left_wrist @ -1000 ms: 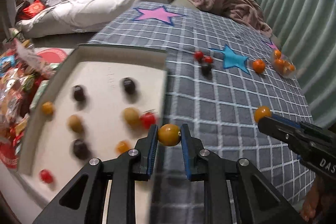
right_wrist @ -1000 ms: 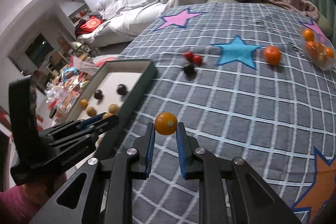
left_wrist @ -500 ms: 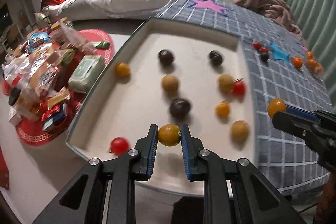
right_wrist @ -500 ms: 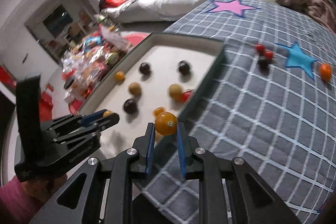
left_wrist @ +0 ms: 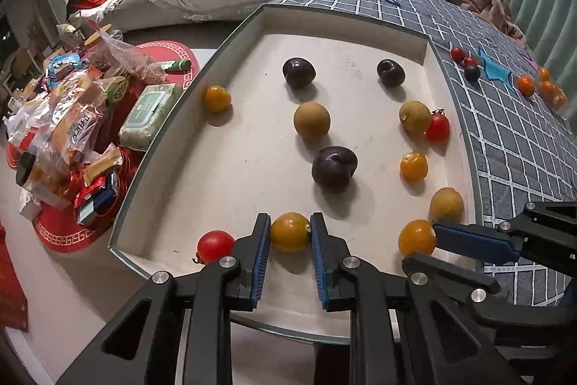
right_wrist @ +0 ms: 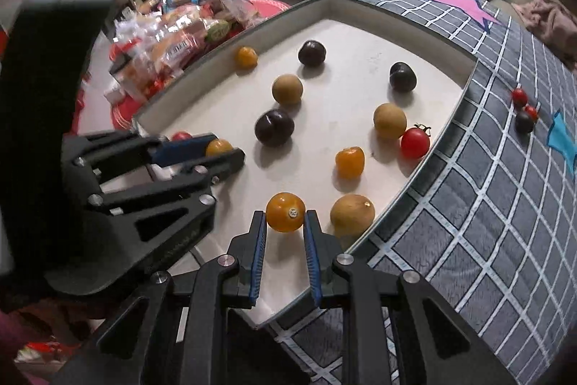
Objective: Organize fruits
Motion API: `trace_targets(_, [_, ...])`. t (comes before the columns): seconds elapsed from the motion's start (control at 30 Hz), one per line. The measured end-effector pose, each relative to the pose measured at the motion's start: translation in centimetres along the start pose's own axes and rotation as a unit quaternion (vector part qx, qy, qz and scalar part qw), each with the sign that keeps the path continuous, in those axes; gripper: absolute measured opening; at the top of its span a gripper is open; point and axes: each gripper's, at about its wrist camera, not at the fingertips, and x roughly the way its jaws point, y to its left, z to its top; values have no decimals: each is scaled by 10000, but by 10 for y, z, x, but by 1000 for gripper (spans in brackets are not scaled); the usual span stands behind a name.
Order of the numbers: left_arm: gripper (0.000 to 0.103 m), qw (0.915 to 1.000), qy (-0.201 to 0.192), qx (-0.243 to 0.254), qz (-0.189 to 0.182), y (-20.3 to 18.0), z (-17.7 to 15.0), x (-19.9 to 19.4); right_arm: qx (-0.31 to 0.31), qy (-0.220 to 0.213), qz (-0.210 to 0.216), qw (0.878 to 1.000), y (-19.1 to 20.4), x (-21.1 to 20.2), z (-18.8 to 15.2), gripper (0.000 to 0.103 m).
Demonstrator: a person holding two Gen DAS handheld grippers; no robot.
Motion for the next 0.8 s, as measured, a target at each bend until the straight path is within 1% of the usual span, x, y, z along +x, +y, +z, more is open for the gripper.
trace_targets(0.07, [24,10000,8,7,-22,0,0,0,5,-5,-19,10000,0,-2,1,26])
trace_targets(0.13, [24,10000,19,-18,-44,2,0,-1,-11,-41,-81,10000,-1,-5,1,32])
trace_targets(0.2, [48,9999,37,-113,-19,5,0,-1,1,-103,-147,9998,-2,-11,1,36])
trace_targets(0.23, [67,9998,-63,-201,28,9,0,-4,24,-135,-174,9998,-3,-14,2,42])
trace_targets(0.27, [73,9995,-148,-266,105,12,0,-7,64,-183,-169,9997,-5,-18,2,45])
trace_targets(0.3, [73,9992,-225,-312,107,14,-1,-11,127,-240,-109,9996,-8,-23,2,54])
trace_targets(0.33, [73,9992,-217,-321,69,15,0,-12,176,-289,-71,9994,-9,-27,3,67])
trace_targets(0.37, [73,9993,-186,-333,40,16,0,-12,223,-318,-148,9991,-10,-31,4,72])
trace_targets(0.4, [73,9992,-162,-359,35,17,0,-13,254,-338,-267,9987,-10,-33,5,80])
trace_targets(0.47, [73,9993,-97,-367,49,16,-1,-14,341,-381,-236,9984,-13,-39,8,80])
trace_targets(0.5, [77,9993,-77,-367,52,16,-2,-15,411,-382,-242,9981,-15,-42,8,81])
trace_targets(0.53, [88,9991,-79,-384,136,15,-3,-17,460,-395,-299,9977,-16,-44,9,82])
trace_targets(0.57, [101,9990,-96,-396,160,15,-3,-19,509,-405,-367,9972,-17,-48,8,83])
trace_targets(0.6, [102,9990,-160,-405,132,15,-4,-23,560,-401,-404,9968,-19,-49,9,86])
trace_targets(0.63, [102,9990,-166,-402,129,15,-5,-27,627,-379,-402,9965,-20,-51,9,94])
trace_targets(0.67, [102,9990,-155,-393,128,15,-5,-28,728,-354,-406,9959,-23,-53,9,97])
trace_targets(0.7, [102,9991,-136,-374,136,13,-6,-31,790,-343,-403,9955,-24,-55,9,103])
trace_targets(0.8, [102,9994,-56,-274,206,8,-8,-35,983,-289,-456,9937,-28,-59,12,103])
